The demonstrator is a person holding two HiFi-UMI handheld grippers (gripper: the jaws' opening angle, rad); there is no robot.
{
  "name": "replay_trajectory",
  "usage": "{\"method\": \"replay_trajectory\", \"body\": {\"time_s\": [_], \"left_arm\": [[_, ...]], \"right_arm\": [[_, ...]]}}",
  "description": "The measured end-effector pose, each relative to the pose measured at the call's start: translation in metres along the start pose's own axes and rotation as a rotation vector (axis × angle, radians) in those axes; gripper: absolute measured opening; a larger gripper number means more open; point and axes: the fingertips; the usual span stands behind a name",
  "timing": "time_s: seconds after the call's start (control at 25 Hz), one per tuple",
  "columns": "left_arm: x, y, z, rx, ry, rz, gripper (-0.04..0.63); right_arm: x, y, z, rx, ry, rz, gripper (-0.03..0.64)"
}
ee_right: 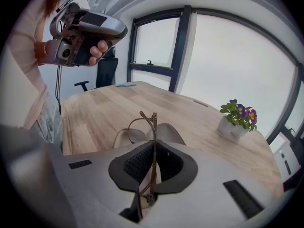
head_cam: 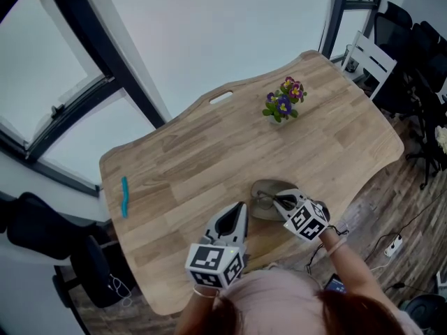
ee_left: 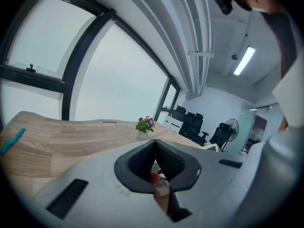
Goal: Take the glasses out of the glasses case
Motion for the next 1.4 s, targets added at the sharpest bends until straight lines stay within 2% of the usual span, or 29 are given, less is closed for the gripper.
{"method": "replay_trajectory", "body": {"time_s": [0.56, 0.88, 1.08, 1.4], "left_arm": [[0.010, 0.008, 0.012, 0.022, -0.027, 0.046, 0.002], [0.019, 0.010, 0.014, 0.032, -0.036, 0.076, 0.000], [0.021, 0.011, 0.013, 0.046, -0.068, 0.083, 0.000], [0.027, 0.012, 0.016, 0.051, -0.095, 0.097, 0.000]], "right_arm": [[0.033, 0.029, 0.005, -0.037, -0.109, 0.178, 0.012], [0.057, 0.046, 0.012, -0.089, -0.185, 0.281, 0.011], [0.073, 0.061, 0.018, -0.130, -0.249, 0.352, 0.012], [0.097, 0.081, 0.021, -0.171, -0.282, 0.447, 0.012]]}}
Point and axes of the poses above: the fingertips, and each gripper's own axes: y backward along the fingers, z to its right, x out of its top, and after that the axes turned 9 degrees about z, right-handed
